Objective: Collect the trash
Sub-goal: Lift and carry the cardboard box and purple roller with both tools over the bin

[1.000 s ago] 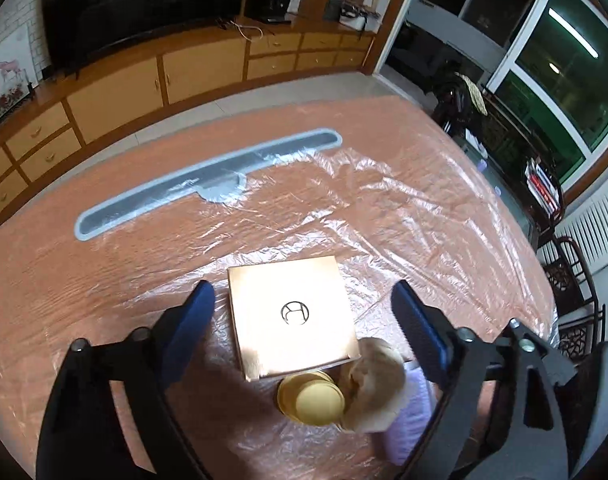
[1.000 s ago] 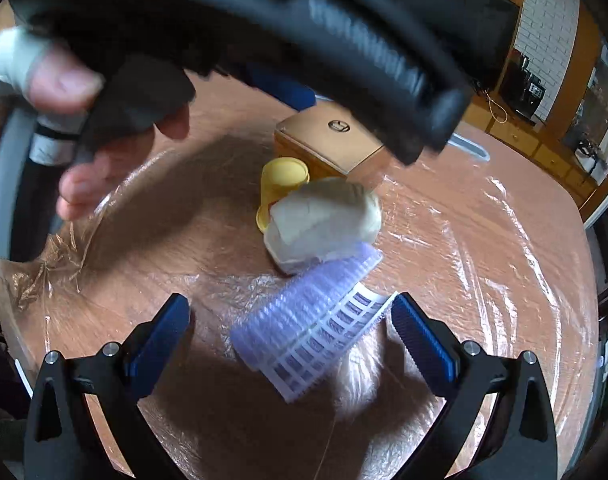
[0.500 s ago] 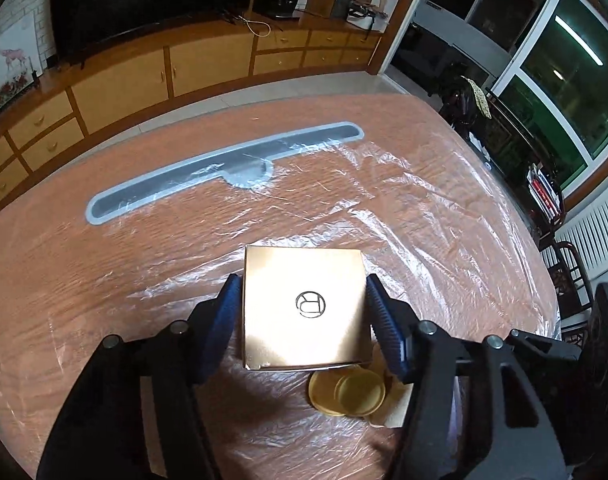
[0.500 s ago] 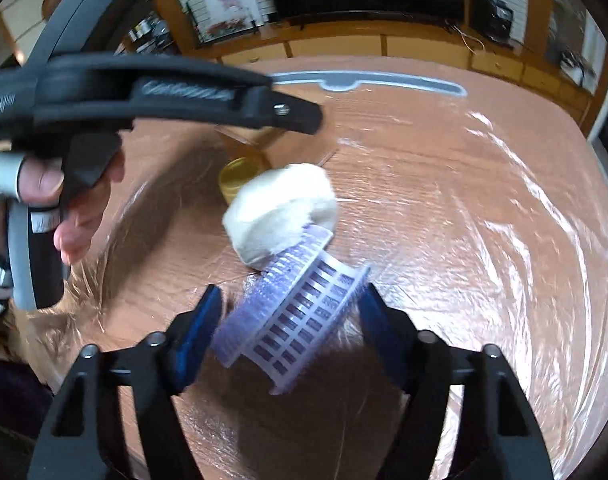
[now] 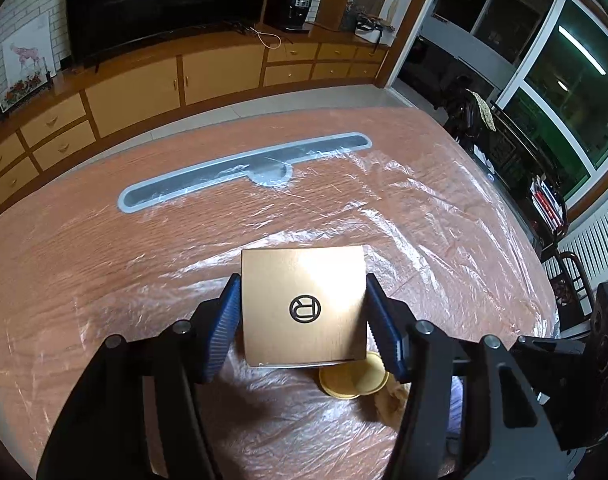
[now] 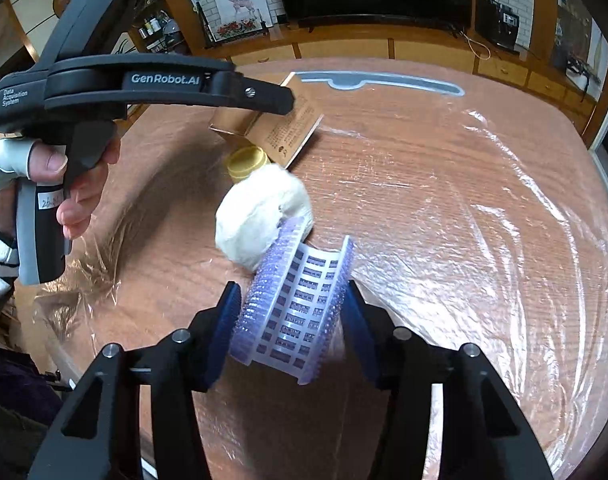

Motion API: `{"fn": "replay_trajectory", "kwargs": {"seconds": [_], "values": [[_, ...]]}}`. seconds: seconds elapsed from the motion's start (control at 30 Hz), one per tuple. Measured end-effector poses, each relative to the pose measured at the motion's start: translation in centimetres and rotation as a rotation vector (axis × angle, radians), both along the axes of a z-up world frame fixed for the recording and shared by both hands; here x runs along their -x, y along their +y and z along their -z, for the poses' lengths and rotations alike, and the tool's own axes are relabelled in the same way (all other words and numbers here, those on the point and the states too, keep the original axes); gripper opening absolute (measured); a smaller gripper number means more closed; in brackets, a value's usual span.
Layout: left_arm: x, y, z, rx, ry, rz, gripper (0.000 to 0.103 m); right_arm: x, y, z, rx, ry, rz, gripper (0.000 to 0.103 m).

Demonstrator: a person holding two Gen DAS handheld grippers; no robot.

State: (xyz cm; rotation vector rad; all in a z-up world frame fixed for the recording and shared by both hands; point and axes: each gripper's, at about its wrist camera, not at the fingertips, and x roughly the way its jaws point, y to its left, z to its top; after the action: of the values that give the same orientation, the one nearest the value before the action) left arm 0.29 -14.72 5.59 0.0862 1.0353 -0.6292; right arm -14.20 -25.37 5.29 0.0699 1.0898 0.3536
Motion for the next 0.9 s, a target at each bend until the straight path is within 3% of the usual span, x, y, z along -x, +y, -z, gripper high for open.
{"fn": "replay_trajectory", "kwargs": {"seconds": [0.47, 0.77, 0.8, 0.9], "values": [[2.6, 2.2, -0.6, 0.055, -0.003, -0.056, 0.060, 2.5, -2.1, -2.3, 0.021, -0.087, 0.015, 0.043], [3.4, 2.6, -0.7, 0.054, 0.000, -0.064, 0.060, 2.5, -1.4, 0.2, 0.144, -0.062, -0.012, 0.043], [3.3, 2.5, -0.7, 0.057, 0.000, -0.067, 0.060, 2.5, -1.5, 0.4, 0.148, -0.061, 0.002, 0.045], [2.6, 1.6, -0.6, 0.055, 0.018, -0.058, 0.060, 2.5, -2.3, 1.0, 0.135, -0.050, 0.039, 0.068]]}}
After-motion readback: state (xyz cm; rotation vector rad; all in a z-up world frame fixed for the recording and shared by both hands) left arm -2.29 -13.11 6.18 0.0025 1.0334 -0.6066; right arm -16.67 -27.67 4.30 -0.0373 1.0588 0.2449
